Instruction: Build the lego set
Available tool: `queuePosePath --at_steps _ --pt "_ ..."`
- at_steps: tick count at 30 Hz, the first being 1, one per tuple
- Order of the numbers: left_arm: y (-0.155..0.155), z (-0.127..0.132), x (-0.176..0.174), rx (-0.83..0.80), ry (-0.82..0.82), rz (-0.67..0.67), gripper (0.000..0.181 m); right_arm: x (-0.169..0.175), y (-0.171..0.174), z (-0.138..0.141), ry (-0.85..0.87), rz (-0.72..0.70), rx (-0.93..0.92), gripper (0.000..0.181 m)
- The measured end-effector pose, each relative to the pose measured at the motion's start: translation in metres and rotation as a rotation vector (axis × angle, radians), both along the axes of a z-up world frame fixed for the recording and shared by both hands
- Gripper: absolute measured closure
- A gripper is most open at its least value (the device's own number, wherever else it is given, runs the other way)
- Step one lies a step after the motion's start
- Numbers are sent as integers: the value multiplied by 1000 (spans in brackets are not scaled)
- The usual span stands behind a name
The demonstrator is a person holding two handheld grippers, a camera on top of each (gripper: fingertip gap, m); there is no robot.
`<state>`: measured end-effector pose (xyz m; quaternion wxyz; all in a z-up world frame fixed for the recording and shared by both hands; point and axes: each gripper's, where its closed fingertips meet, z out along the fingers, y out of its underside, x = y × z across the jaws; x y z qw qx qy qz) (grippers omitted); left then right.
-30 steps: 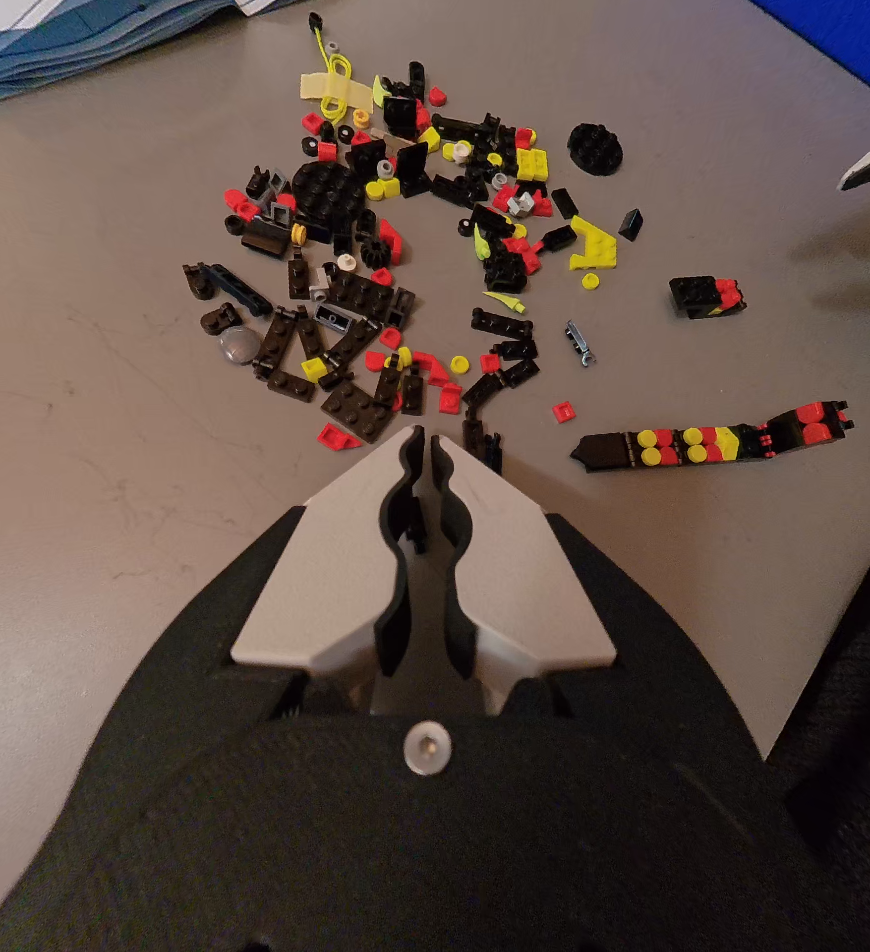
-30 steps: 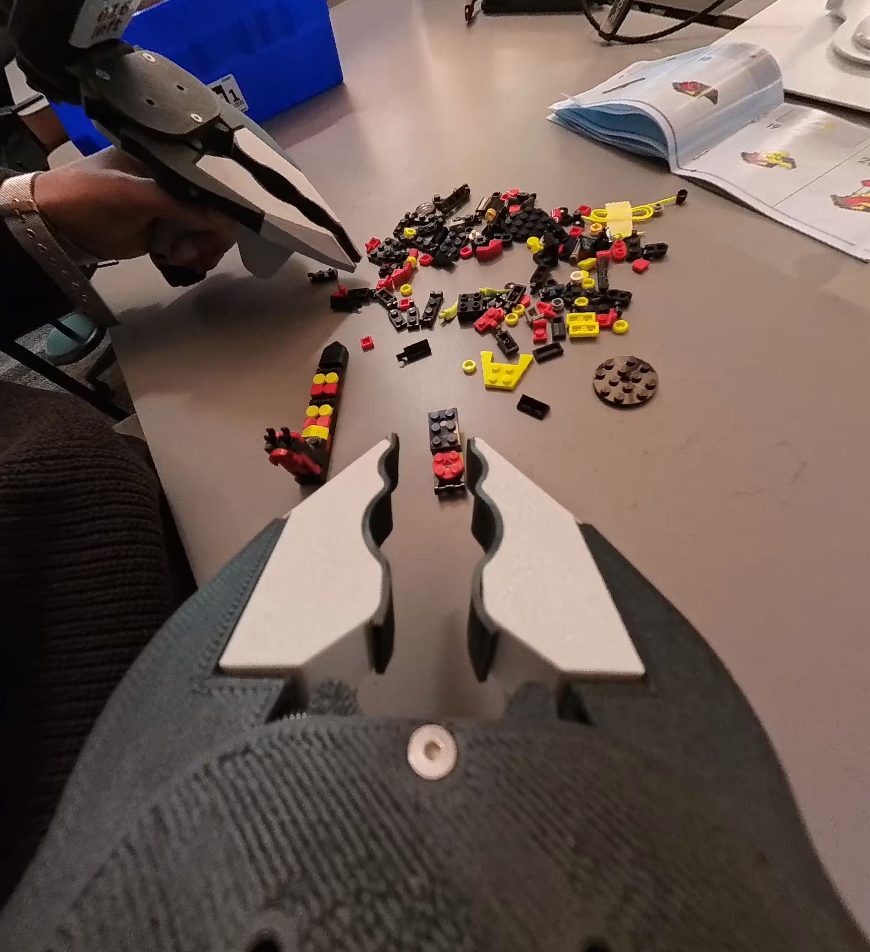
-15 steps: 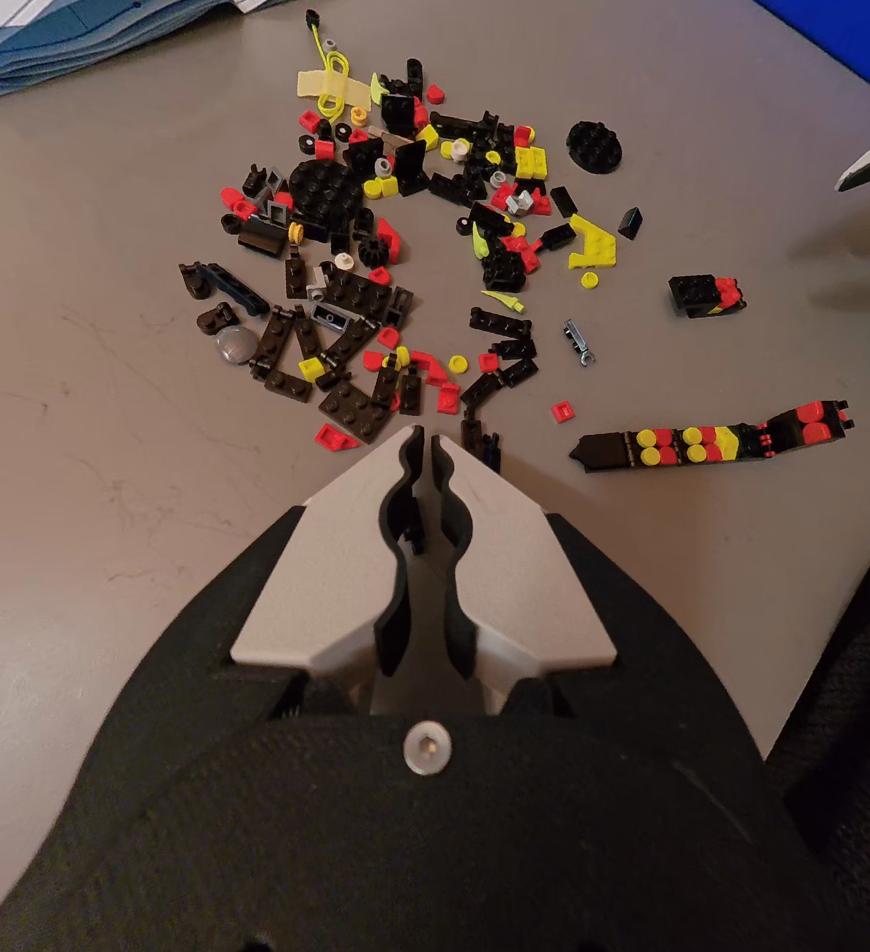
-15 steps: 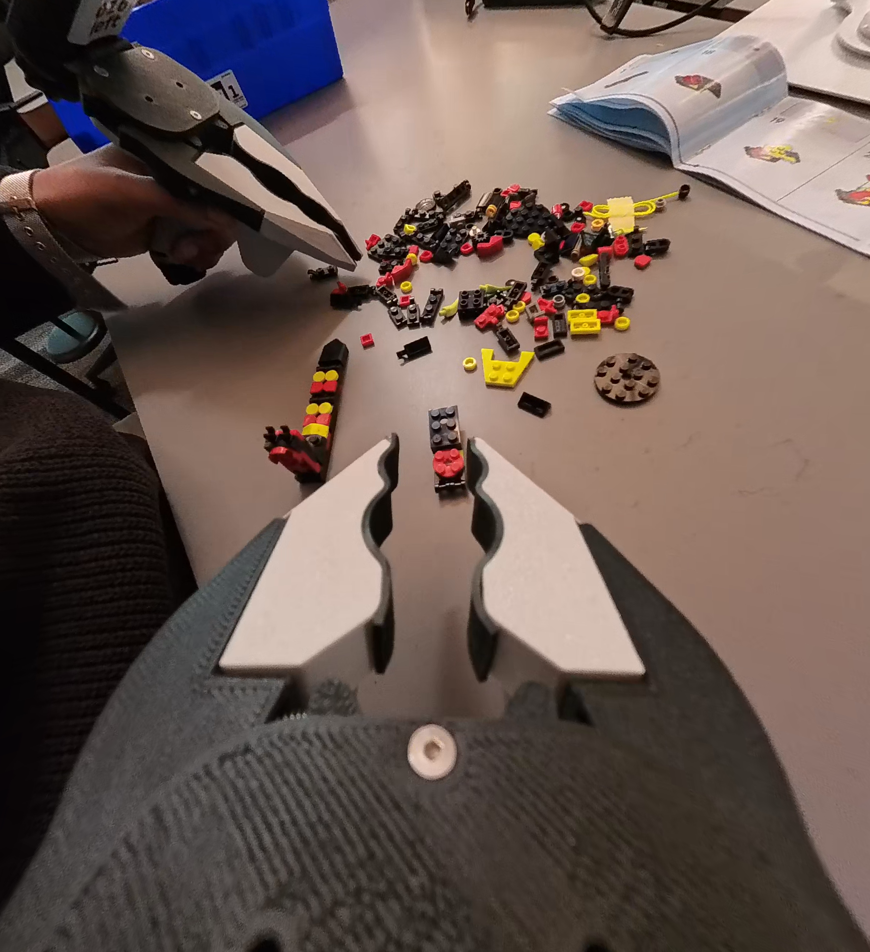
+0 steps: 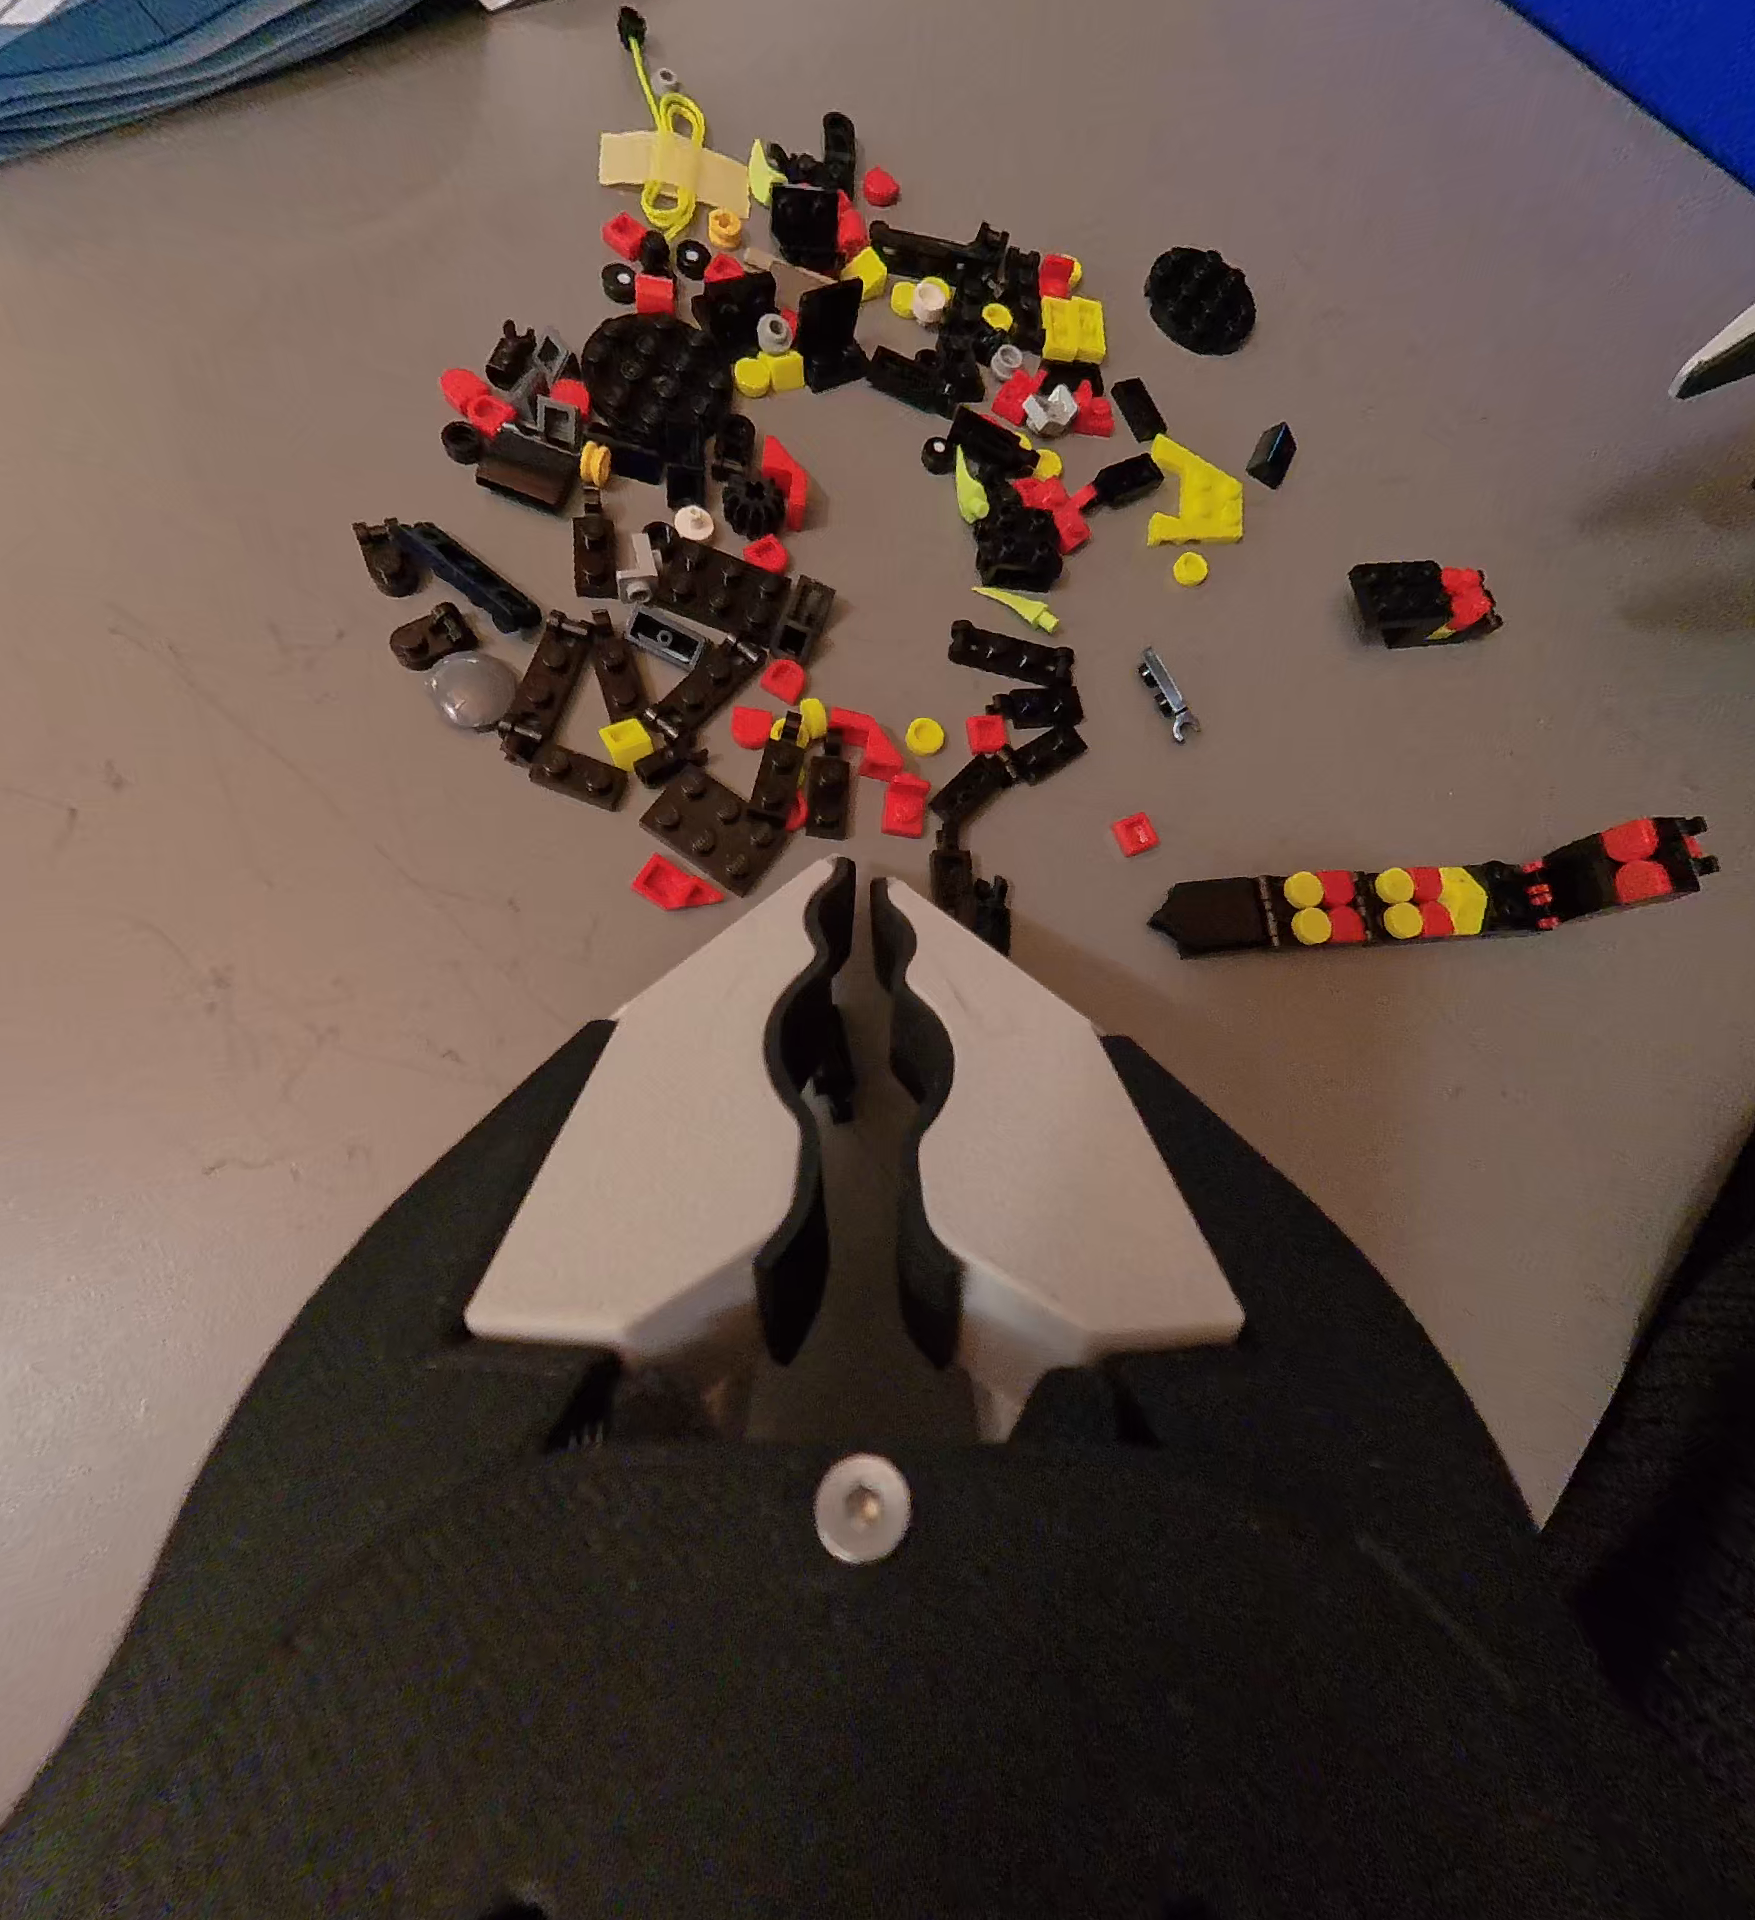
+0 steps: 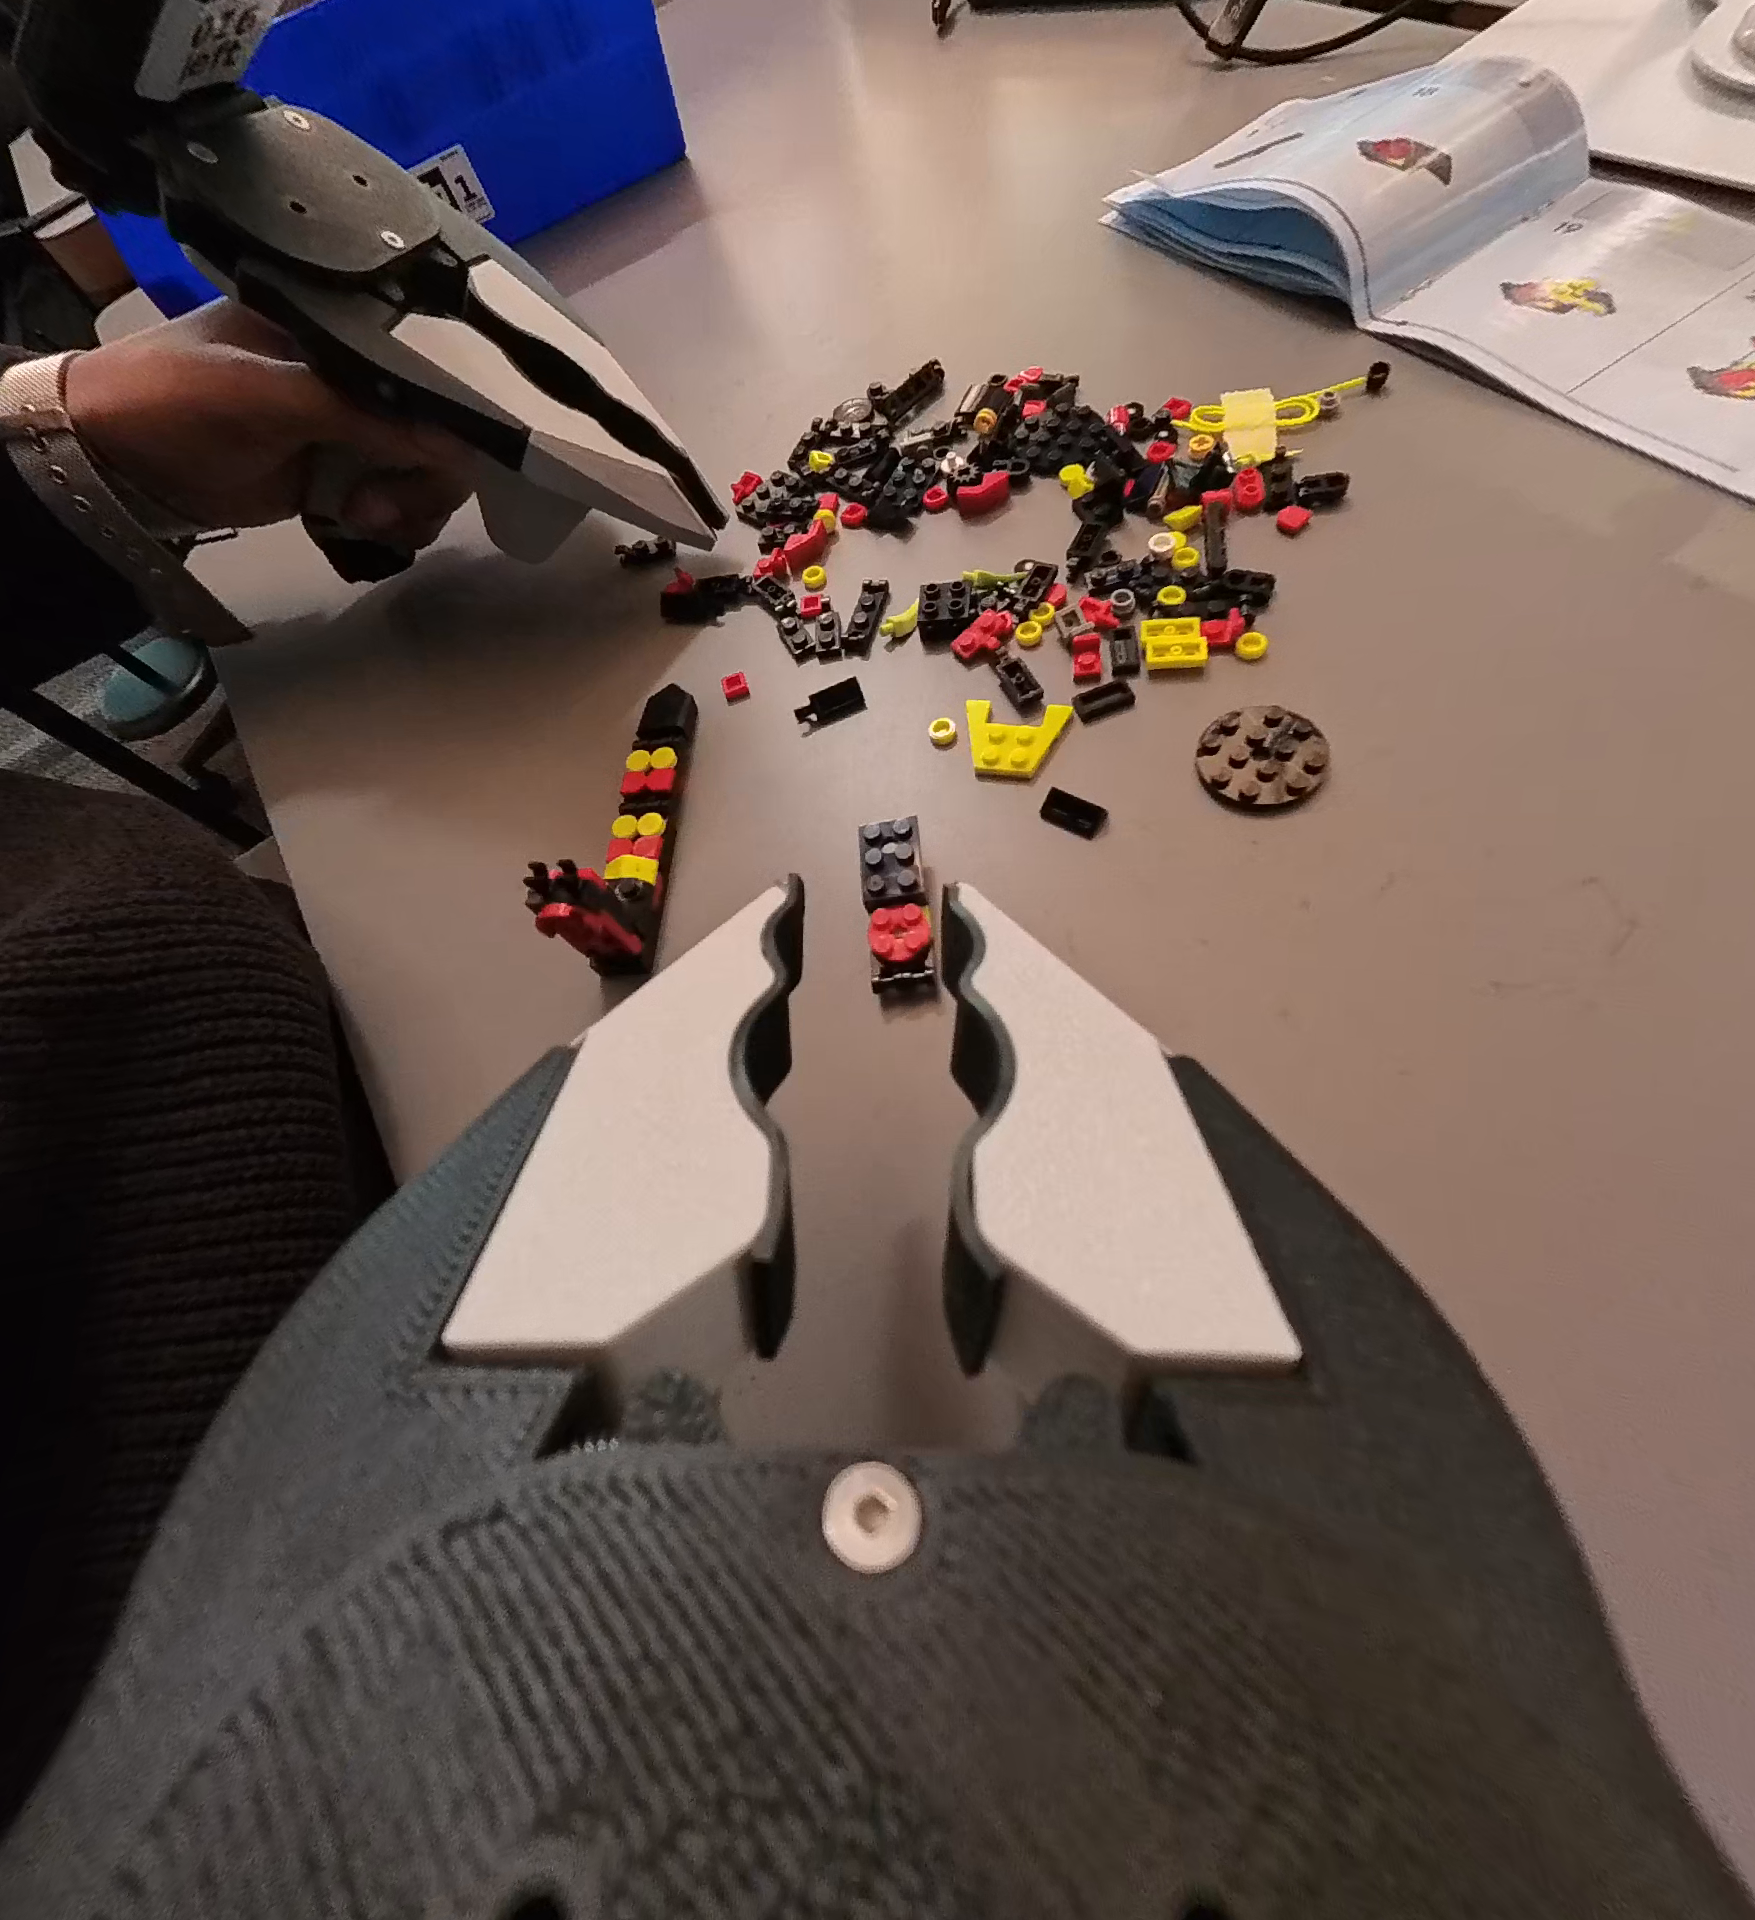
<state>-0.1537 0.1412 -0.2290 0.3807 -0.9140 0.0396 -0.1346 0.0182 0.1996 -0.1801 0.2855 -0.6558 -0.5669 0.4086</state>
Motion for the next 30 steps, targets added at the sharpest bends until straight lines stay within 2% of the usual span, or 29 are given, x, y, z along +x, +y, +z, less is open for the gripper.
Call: queuePosePath --at_steps 11,17,30 --pt "1 -3 -2 -13 -43 8 180 -1 7 -6 -10 -18 -34 156" --pt "4 -3 -5 5 12 10 181 -2 12 -11 -24 -29 -49 156" --pt "5 -7 -8 -8 -3 19 181 -2 17 -17 -38 -42 -77 155"
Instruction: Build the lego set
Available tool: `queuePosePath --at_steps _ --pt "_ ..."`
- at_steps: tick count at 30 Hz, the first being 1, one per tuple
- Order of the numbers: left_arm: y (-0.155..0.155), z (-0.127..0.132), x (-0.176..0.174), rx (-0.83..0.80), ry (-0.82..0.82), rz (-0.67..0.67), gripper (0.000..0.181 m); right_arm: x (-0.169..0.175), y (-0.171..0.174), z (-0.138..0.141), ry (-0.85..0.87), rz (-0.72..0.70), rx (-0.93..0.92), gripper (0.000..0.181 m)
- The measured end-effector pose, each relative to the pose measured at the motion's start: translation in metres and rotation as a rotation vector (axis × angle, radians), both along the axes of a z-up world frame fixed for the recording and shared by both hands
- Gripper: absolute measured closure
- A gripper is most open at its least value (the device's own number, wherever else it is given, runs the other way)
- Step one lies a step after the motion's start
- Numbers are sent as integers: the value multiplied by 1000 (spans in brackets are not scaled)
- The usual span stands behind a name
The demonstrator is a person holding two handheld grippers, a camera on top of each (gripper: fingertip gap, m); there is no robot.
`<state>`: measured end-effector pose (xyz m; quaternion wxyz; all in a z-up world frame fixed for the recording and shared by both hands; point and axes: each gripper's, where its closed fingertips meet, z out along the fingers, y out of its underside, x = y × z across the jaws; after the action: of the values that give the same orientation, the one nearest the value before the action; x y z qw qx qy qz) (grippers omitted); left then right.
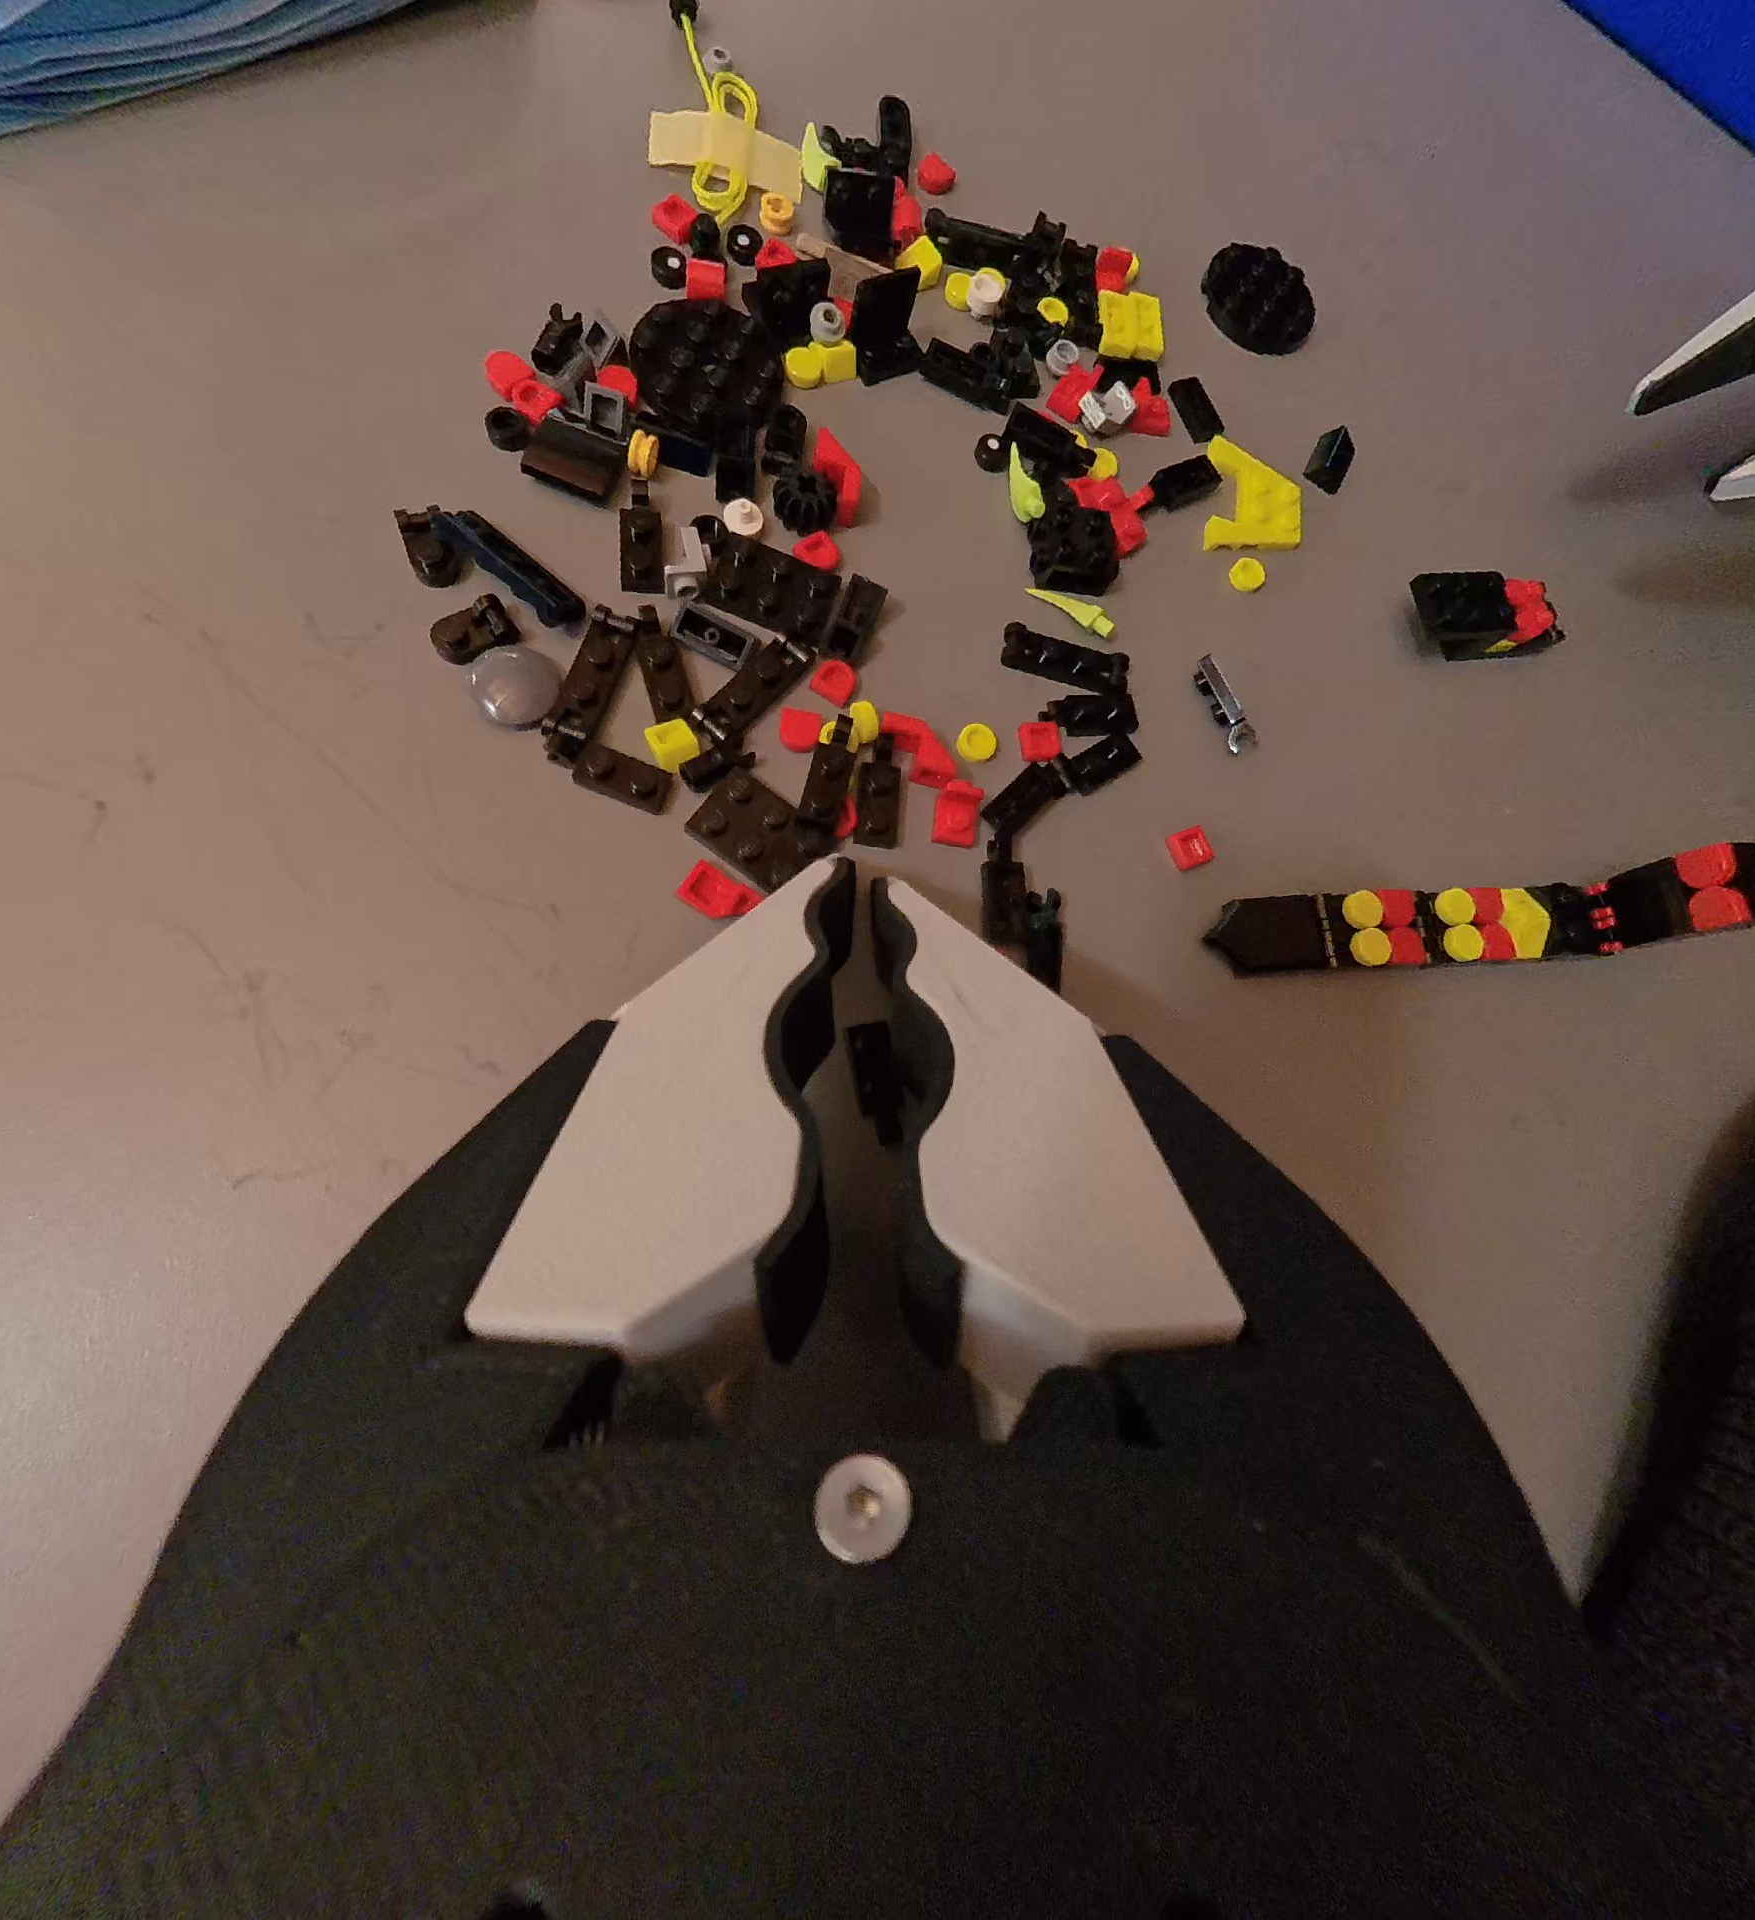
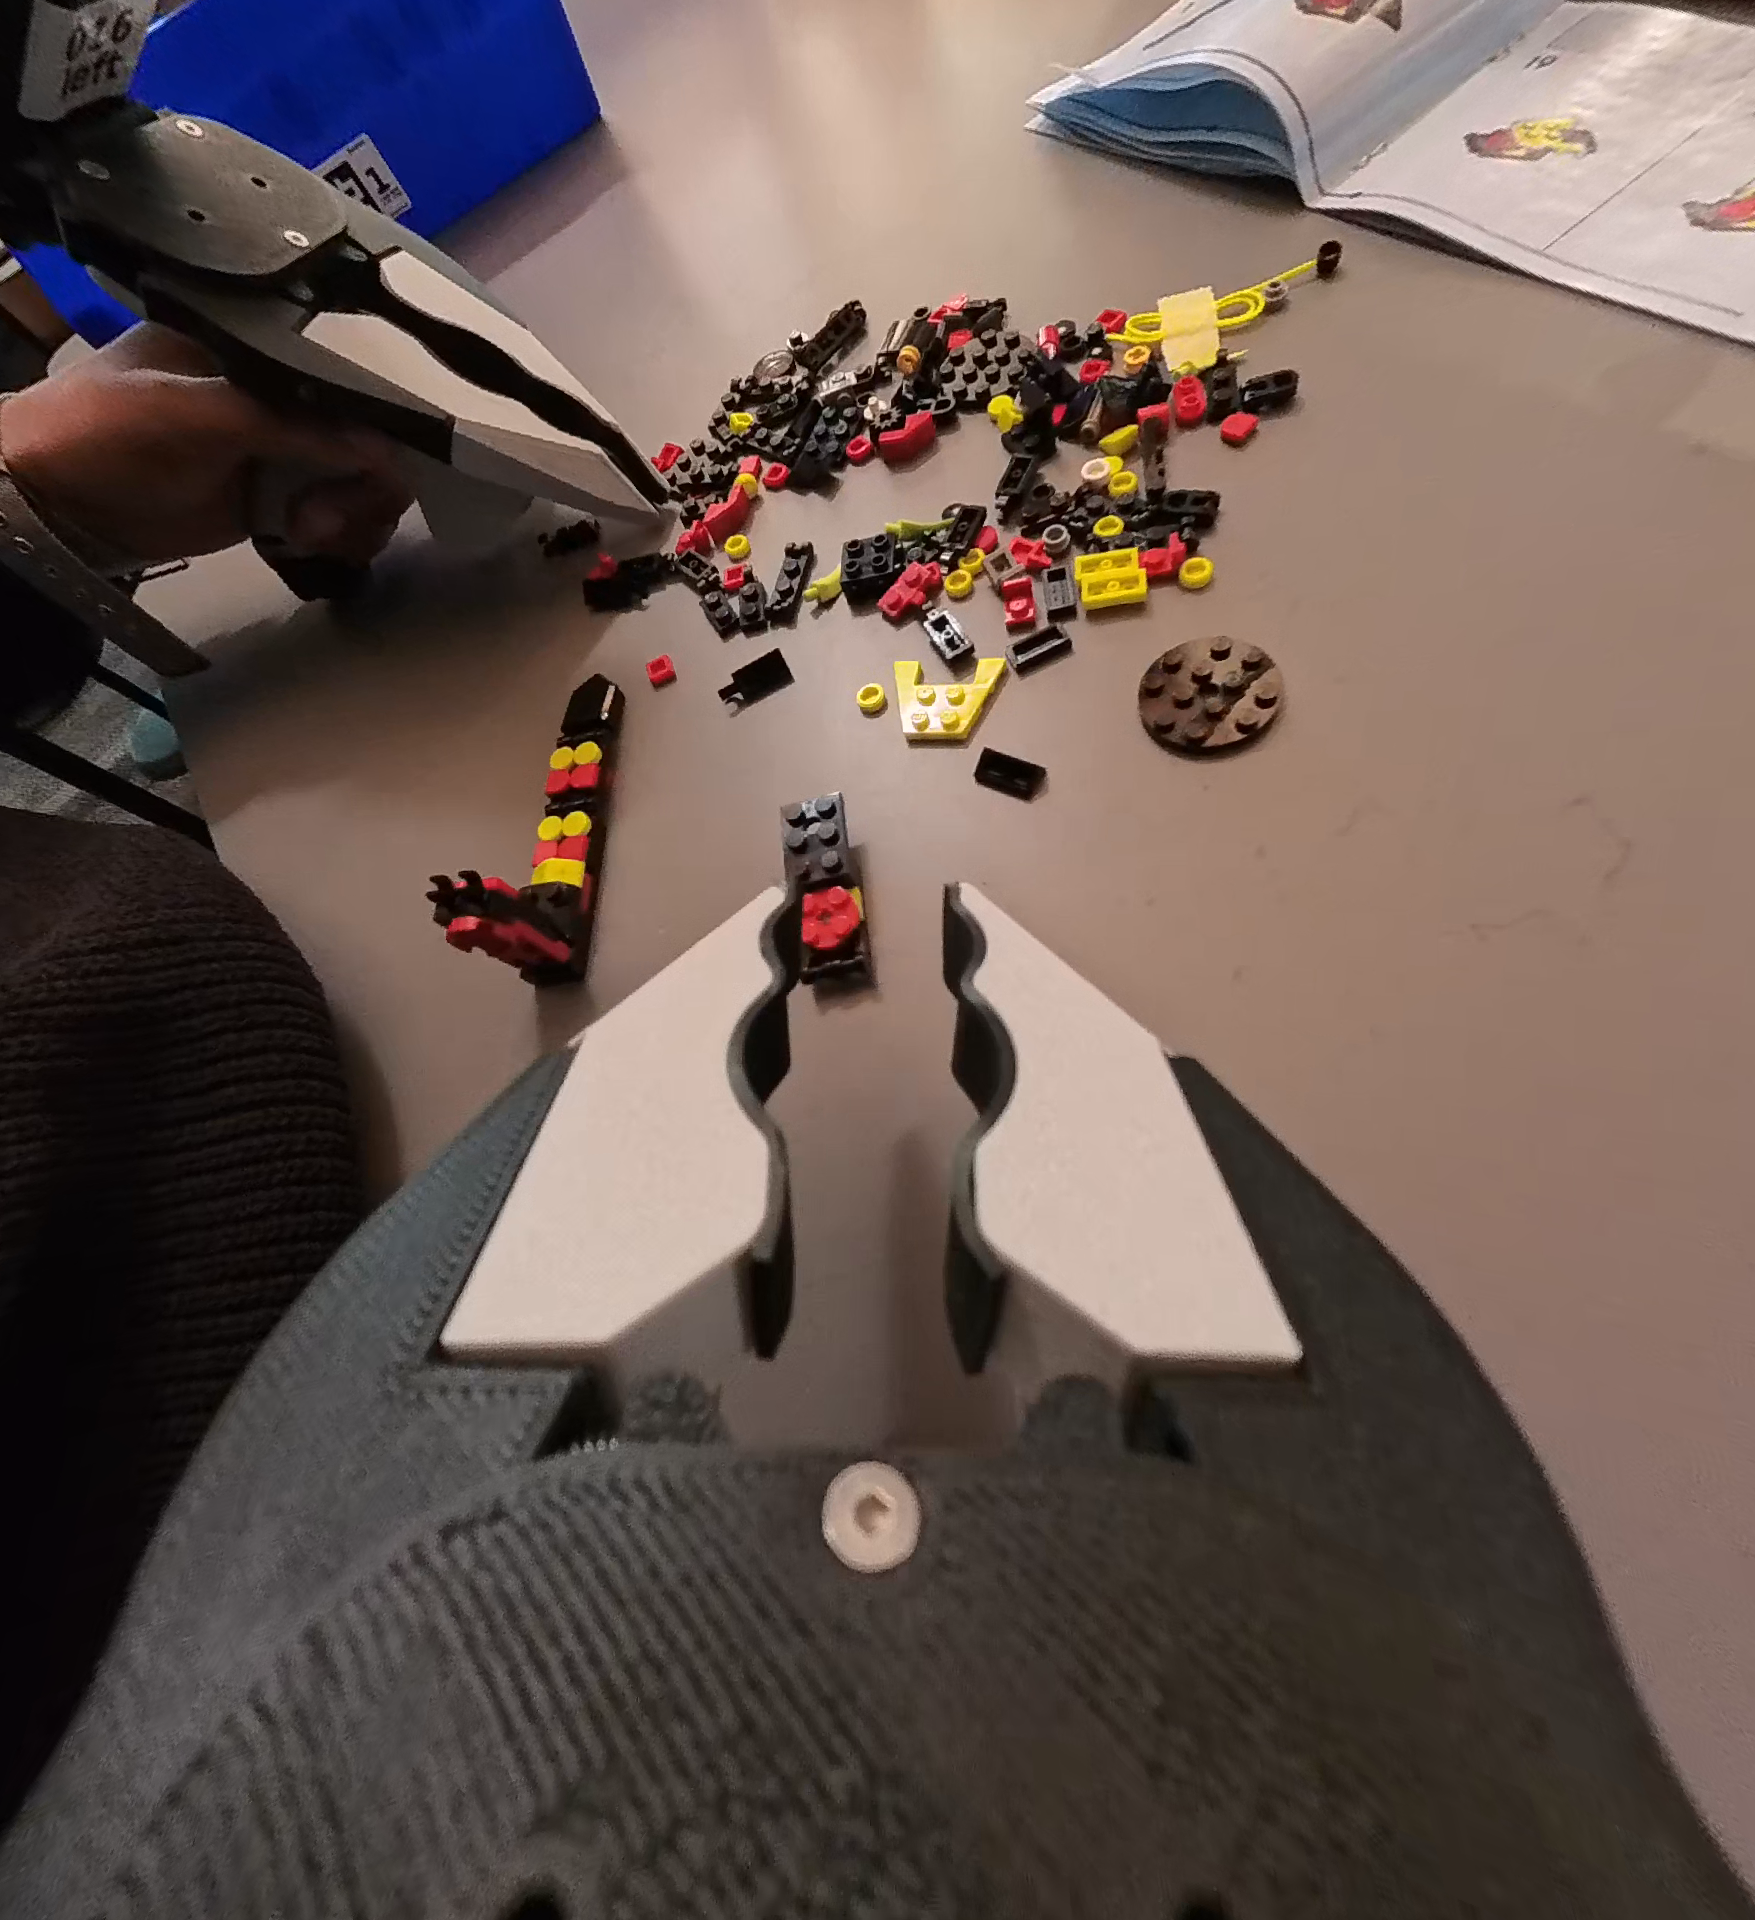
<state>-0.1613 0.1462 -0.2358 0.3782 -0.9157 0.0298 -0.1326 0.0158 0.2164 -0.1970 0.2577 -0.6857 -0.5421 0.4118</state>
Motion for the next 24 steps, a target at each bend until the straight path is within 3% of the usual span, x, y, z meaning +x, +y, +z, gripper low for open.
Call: queuePosePath --at_steps 17,24 --pt "3 4 1 16 -12 9 180 -4 13 -4 -12 -39 27 157" --pt "4 15 5 60 -21 1 180 -53 48 4 -1 -49 120 162"
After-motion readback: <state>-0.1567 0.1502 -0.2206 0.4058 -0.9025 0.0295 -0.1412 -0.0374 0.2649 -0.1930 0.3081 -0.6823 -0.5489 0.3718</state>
